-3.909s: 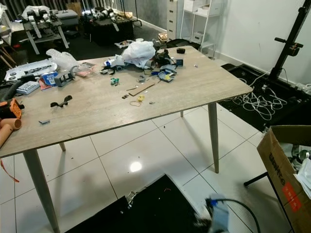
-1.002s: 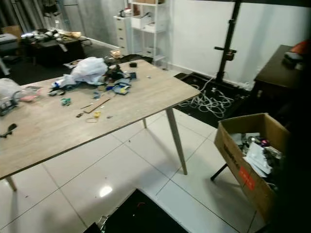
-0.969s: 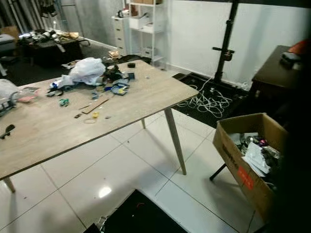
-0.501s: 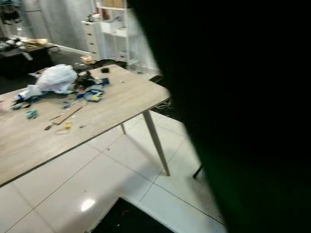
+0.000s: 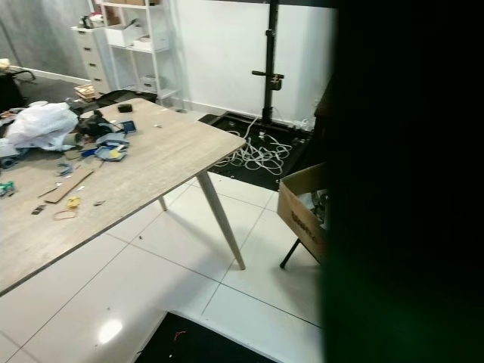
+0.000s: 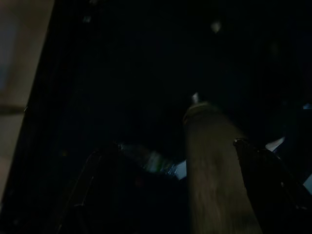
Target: Picking trash to rubbish bin
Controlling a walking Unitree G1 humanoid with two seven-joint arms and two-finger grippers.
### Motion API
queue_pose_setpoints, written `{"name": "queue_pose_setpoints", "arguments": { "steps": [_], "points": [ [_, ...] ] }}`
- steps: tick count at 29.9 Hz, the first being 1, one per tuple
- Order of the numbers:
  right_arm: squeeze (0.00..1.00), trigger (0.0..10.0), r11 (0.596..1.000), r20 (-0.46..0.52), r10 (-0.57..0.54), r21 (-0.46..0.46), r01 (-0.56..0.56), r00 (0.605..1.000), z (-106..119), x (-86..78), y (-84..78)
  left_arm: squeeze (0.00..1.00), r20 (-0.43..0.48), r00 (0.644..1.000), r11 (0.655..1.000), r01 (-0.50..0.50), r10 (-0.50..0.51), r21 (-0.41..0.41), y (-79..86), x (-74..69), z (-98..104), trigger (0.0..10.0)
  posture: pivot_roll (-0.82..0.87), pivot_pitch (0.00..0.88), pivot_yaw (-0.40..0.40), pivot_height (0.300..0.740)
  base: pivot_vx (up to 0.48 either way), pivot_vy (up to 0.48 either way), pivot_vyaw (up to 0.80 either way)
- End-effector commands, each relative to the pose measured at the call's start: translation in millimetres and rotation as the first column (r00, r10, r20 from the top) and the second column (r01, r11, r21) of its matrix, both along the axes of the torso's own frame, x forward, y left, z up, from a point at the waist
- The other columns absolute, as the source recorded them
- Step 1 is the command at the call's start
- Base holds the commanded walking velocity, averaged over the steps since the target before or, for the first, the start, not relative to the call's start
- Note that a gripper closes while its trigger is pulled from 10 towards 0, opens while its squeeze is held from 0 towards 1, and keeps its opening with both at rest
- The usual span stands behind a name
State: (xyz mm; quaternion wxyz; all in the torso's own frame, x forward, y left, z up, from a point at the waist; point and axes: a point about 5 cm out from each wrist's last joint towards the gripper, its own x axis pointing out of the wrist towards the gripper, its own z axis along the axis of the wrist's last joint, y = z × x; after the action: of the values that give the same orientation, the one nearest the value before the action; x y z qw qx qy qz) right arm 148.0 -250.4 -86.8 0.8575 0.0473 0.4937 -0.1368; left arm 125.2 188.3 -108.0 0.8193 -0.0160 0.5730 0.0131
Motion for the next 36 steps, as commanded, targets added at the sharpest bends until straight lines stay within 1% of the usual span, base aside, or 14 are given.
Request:
{"name": "queue_pose_setpoints", "arguments": {
  "steps": [1, 4, 10, 12, 23, 27, 30, 36],
  "points": [
    [0.00, 10.0, 1.000, -0.026, -0.009, 0.001, 0.009, 1.000, -2.5, -8.7, -2.8, 0.00, 0.002, 1.000, 1.000, 0.006, -0.006, 0.005, 2.2, 2.3, 1.0, 10.0, -0.16, 0.059, 0.026, 0.740, 0.000, 0.000, -0.80],
    [0.00, 10.0, 1.000, -0.026, -0.008, 0.001, 0.008, 1.000, -2.4, -8.5, -2.8, 0.00, 0.000, 1.000, 1.000, 0.008, -0.008, 0.005, 2.2, 1.9, 0.9, 10.0, -0.16, 0.059, 0.026, 0.740, 0.000, 0.000, -0.80],
    [0.00, 10.0, 1.000, -0.024, -0.007, 0.002, 0.007, 1.000, -1.9, -7.3, -3.0, 0.00, 0.001, 1.000, 1.000, 0.009, -0.009, 0.004, 1.9, 2.3, 0.9, 10.0, -0.16, 0.055, 0.026, 0.740, 0.000, 0.000, 0.00],
    [0.00, 10.0, 1.000, -0.023, -0.007, 0.003, 0.007, 1.000, -1.7, -6.7, -3.1, 0.00, 0.002, 1.000, 1.000, 0.008, -0.008, 0.003, 1.7, 2.8, 1.1, 10.0, -0.16, 0.056, 0.026, 0.740, 0.000, 0.000, -0.80],
    [0.00, 10.0, 1.000, -0.005, -0.020, 0.008, 0.020, 1.000, -0.5, -4.4, -3.9, 0.00, 0.002, 1.000, 1.000, 0.007, -0.007, -0.002, -0.1, 4.0, 1.2, 10.0, -0.16, 0.063, 0.028, 0.740, 0.000, 0.000, 0.00],
    [0.00, 10.0, 1.000, -0.003, -0.021, 0.009, 0.022, 1.000, -0.4, -4.6, -4.2, 0.00, -0.006, 0.999, 0.999, 0.040, -0.040, -0.003, -0.9, 3.6, 1.0, 10.0, -0.16, 0.064, 0.028, 0.740, 0.000, 0.000, 0.00],
    [0.00, 10.0, 1.000, -0.003, -0.022, 0.010, 0.022, 1.000, -0.5, -4.8, -4.3, 0.00, -0.008, 0.999, 0.999, 0.040, -0.040, -0.010, -1.4, 2.9, 0.8, 10.0, -0.16, 0.066, 0.027, 0.740, 0.300, 0.000, 0.00],
    [0.00, 10.0, 1.000, -0.001, -0.022, 0.013, 0.022, 1.000, -0.4, -4.8, -4.4, 0.00, -0.008, 0.999, 0.999, 0.037, -0.037, -0.021, -2.5, 1.9, 0.4, 10.0, -0.16, 0.067, 0.026, 0.740, 0.480, 0.000, 0.00]
  ]
}}
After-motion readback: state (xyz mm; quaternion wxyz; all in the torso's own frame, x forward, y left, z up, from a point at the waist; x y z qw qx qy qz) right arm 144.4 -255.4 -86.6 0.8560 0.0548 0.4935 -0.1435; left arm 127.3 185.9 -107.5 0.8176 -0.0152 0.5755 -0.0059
